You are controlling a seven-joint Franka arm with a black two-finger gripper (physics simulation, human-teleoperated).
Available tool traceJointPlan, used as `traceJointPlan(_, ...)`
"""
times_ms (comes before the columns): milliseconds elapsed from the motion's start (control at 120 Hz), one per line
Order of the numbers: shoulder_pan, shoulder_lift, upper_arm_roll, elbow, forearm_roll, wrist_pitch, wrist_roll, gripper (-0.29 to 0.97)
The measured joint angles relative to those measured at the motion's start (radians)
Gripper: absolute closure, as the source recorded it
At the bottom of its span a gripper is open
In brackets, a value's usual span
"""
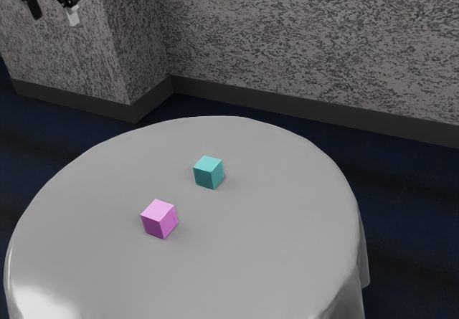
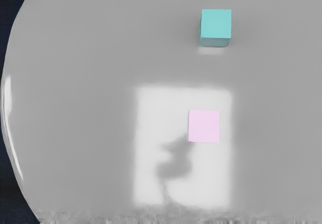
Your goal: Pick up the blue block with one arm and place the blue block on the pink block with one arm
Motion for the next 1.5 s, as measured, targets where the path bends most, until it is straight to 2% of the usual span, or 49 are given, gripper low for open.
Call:
traceJointPlan(250, 0.04, 0.017, 0.002, -0.035, 0.002, -0.048, 0.008, 0.0)
traceJointPlan(392, 0.122, -0.018, -0.055, -0.187, 0.007, -0.047, 0.013, 0.0)
traceJointPlan(467, 0.112, -0.136, -0.085, -0.398, 0.013, 0.05, 0.047, 0.0)
traceJointPlan(550, 0.078, -0.205, -0.12, -0.584, 0.005, 0.194, 0.132, 0.0)
traceJointPlan(658, 0.068, -0.217, -0.192, -0.661, 0.005, 0.32, 0.271, 0.0)
traceJointPlan(767, 0.068, -0.145, -0.236, -0.671, 0.022, 0.403, 0.39, 0.0)
traceJointPlan(825, 0.066, -0.085, -0.247, -0.679, 0.009, 0.467, 0.473, 0.0)
traceJointPlan(950, 0.069, 0.014, -0.251, -0.674, -0.012, 0.582, 0.655, 0.0)
traceJointPlan(1000, 0.071, 0.035, -0.25, -0.672, -0.007, 0.613, 0.718, 0.0)
traceJointPlan(1192, 0.083, 0.228, -0.248, -0.625, 0.007, 0.728, 0.933, 0.0)
traceJointPlan(1317, 0.083, 0.323, -0.251, -0.539, 0.01, 0.772, 1.055, 0.0)
traceJointPlan(1500, 0.08, 0.512, -0.255, -0.335, 0.011, 0.795, 1.195, 0.0)
